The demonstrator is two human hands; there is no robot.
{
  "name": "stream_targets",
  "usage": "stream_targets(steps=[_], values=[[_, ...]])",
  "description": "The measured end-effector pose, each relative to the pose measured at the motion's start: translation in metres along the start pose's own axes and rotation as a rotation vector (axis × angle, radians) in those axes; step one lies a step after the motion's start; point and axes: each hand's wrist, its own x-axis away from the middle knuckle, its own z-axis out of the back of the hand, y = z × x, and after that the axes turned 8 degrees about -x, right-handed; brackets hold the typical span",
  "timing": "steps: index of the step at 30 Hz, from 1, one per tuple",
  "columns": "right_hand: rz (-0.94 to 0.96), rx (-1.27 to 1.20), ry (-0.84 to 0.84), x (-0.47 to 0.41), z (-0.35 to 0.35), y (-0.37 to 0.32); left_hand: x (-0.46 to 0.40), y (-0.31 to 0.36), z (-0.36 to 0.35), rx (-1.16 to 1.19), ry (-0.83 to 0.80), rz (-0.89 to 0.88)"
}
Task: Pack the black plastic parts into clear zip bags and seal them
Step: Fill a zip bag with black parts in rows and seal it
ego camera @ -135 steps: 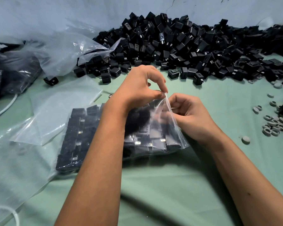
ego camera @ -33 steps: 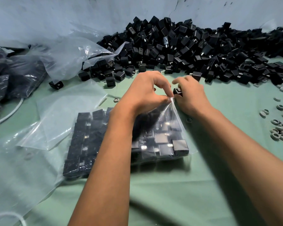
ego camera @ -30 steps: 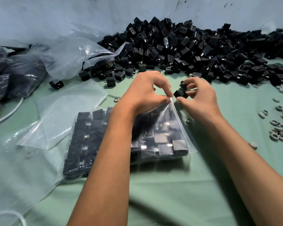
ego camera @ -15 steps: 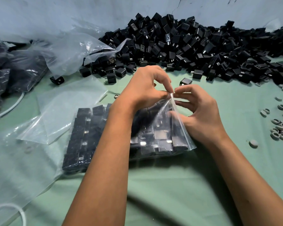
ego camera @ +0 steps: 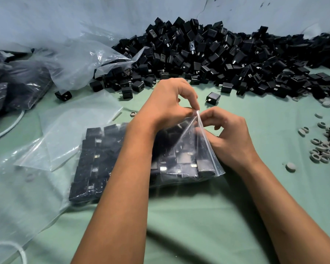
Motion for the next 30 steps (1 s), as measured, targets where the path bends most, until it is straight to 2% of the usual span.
stream_targets(steps=[9, 10, 12, 14, 15, 17, 19, 21, 23, 27, 30], values=[[0.003, 0.013, 0.033, -0.001, 0.001, -0.005, -0.001, -0.001, -0.001, 0.002, -0.011, -0.004], [-0.023, -0.004, 0.074, -0.003, 0.004, -0.004, 0.0, -0.002, -0.001, 0.008, -0.013, 0.002], [-0.106, 0.004, 0.261, -0.013, 0.009, 0.004, 0.0, -0.003, 0.0, 0.015, -0.02, 0.016], [-0.172, 0.164, 0.391, -0.031, 0.015, 0.02, 0.001, -0.004, 0.0, 0.018, -0.028, 0.023], [-0.19, 0.305, 0.366, -0.041, 0.017, 0.029, 0.001, -0.003, 0.0, 0.018, -0.029, 0.022], [-0.215, 0.57, 0.131, -0.061, 0.02, 0.047, 0.001, -0.003, 0.0, 0.014, -0.029, 0.017], [-0.263, 0.692, -0.125, -0.078, 0.021, 0.058, 0.001, -0.002, 0.0, 0.012, -0.029, 0.012], [-0.286, 0.723, -0.252, -0.086, 0.02, 0.063, 0.0, -0.003, 0.0, 0.016, -0.024, 0.015], [-0.254, 0.615, -0.195, -0.083, 0.018, 0.062, 0.0, -0.004, 0.0, 0.015, -0.019, 0.014], [-0.276, 0.172, 0.032, -0.055, 0.016, 0.049, 0.001, -0.006, -0.002, 0.019, 0.006, 0.004], [-0.313, -0.154, 0.084, -0.033, 0.015, 0.037, -0.001, -0.007, -0.003, 0.002, 0.074, -0.017]])
